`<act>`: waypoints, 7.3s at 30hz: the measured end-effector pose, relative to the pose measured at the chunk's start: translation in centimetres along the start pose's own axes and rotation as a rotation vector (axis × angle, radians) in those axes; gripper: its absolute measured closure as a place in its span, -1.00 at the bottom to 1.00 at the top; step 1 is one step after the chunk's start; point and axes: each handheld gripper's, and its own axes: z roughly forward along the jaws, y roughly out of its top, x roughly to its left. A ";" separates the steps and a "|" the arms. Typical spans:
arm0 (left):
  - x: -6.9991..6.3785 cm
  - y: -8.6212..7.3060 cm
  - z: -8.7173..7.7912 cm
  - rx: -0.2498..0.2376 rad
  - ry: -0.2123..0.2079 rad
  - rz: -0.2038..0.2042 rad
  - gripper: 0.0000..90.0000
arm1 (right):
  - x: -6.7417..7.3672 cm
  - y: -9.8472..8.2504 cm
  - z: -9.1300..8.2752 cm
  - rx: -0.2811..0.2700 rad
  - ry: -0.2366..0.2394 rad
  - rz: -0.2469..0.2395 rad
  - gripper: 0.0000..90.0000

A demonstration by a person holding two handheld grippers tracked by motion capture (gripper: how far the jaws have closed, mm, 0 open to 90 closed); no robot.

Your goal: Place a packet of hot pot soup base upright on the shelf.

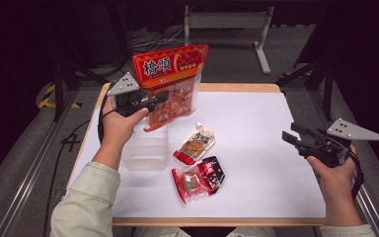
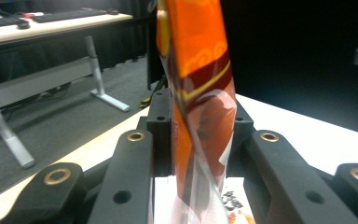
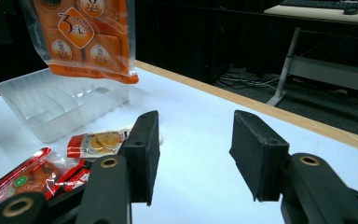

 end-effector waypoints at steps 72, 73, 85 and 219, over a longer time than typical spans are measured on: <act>4.1 -7.9 -2.5 0.015 0.178 -0.105 0.58 | 0.6 -0.1 1.3 0.005 0.095 -0.029 0.19; 4.0 -7.9 -2.6 0.021 0.179 -0.103 0.58 | 0.6 -0.1 1.3 0.008 0.095 -0.032 0.18; 3.4 -8.0 -2.4 0.103 0.217 -0.083 0.58 | 0.7 -0.2 1.5 0.012 0.108 -0.038 0.18; -4.6 -9.2 -10.8 0.175 0.023 -0.129 -0.75 | 8.4 -7.6 14.4 0.379 0.344 -0.054 -0.32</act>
